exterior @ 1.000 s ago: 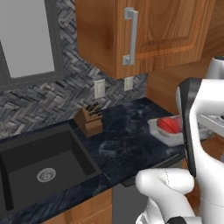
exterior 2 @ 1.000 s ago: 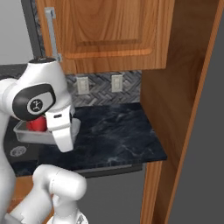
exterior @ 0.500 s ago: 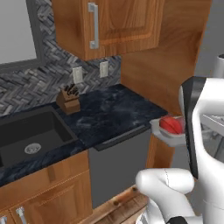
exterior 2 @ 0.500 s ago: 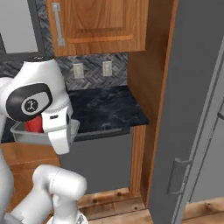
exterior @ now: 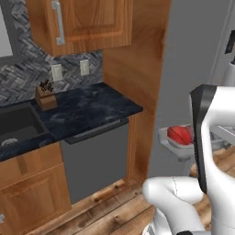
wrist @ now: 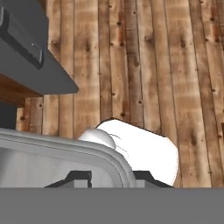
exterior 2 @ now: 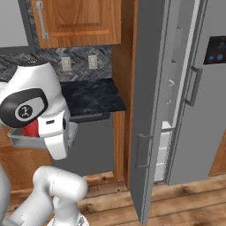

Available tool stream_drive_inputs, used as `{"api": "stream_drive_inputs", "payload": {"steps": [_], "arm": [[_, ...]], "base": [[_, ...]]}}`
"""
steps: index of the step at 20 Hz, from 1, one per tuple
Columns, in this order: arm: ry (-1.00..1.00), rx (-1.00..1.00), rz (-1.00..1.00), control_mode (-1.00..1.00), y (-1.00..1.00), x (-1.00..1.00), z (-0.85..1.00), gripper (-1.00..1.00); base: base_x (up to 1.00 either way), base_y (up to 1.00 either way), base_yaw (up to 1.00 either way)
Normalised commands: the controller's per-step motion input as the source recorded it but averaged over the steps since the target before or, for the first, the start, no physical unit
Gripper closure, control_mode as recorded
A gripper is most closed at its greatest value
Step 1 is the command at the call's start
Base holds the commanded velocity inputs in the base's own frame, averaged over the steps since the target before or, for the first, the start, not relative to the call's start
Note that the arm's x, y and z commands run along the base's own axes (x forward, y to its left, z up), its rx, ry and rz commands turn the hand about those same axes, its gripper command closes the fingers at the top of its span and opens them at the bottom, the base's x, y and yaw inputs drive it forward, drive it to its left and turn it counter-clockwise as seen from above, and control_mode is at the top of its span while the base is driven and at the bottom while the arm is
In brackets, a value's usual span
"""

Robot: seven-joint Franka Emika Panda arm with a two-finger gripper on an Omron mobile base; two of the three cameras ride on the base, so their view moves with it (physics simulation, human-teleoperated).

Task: Take the onion and onion out of the freezer and place them in the tupperware container on the counter. Then put the tupperware containing the vegetables back in the freezer.

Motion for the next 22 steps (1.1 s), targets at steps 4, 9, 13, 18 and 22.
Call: {"api": "stream_drive_inputs", "payload": {"steps": [4, 9, 13, 18, 22], "arm": [[0.0, 0.0, 0.0, 1.0, 0.0, 0.0, 0.0, 1.0], [0.0, 0.0, 0.0, 1.0, 0.0, 0.0, 0.0, 1.0], [0.0, 0.0, 0.0, 1.0, 0.0, 0.0, 0.0, 1.0], [0.0, 0.0, 0.0, 1.0, 0.0, 0.0, 0.0, 1.0], [0.0, 0.0, 0.0, 1.0, 0.0, 0.0, 0.0, 1.0]], "base": [[0.02, -1.0, 0.11], [0.03, -1.0, 0.1], [0.0, -1.0, 0.11], [0.0, -0.91, 0.11], [0.23, -0.63, 0.19]]}}
